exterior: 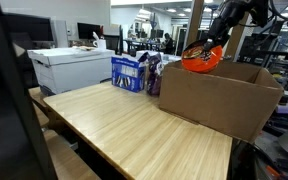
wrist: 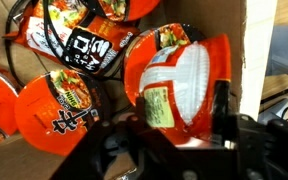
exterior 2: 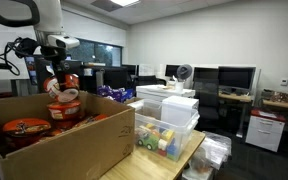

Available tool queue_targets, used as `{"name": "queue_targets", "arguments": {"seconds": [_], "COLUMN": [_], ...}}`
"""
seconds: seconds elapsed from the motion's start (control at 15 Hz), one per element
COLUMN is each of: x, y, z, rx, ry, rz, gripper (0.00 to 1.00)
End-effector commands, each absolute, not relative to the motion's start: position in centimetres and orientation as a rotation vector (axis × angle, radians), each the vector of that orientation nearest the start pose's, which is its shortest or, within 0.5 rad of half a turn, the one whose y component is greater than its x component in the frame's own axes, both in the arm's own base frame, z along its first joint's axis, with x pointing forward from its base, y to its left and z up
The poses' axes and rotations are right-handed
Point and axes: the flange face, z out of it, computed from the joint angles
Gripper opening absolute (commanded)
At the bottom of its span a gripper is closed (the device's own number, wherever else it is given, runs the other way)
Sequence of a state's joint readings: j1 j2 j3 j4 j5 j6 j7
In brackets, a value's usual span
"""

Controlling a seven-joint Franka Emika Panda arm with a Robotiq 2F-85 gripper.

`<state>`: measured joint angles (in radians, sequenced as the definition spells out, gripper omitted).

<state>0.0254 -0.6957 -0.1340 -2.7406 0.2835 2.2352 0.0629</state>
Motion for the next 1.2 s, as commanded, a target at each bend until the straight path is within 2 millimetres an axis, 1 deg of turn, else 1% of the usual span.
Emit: {"name": "queue_targets", "arguments": {"seconds": [0.0, 0.2, 0.33, 0.47, 0.53, 0.6, 0.67, 0.73, 1.13], "x": [33.0, 32.2, 32.8, 32.4, 32.1, 31.5, 31.4, 31.9, 31.7], "y": [-3.4, -4.0, -4.8, -5.0, -5.1, -5.2, -5.5, -5.8, -6.5], "z": [44.2, 44.5, 45.8, 46.6, 46.8, 46.4, 46.6, 47.4, 46.8], "rx": [-2.733, -2.72, -2.709, -2.694, -2.686, -2.68, -2.675, -2.674, -2.693], "ry": [0.468, 0.505, 0.544, 0.588, 0.611, 0.633, 0.658, 0.679, 0.844], "rz": [-0.334, -0.359, -0.371, -0.397, -0.409, -0.418, -0.418, -0.415, -0.369], "gripper": [0.32, 0.32, 0.32, 0.32, 0.32, 0.32, 0.32, 0.32, 0.32]}}
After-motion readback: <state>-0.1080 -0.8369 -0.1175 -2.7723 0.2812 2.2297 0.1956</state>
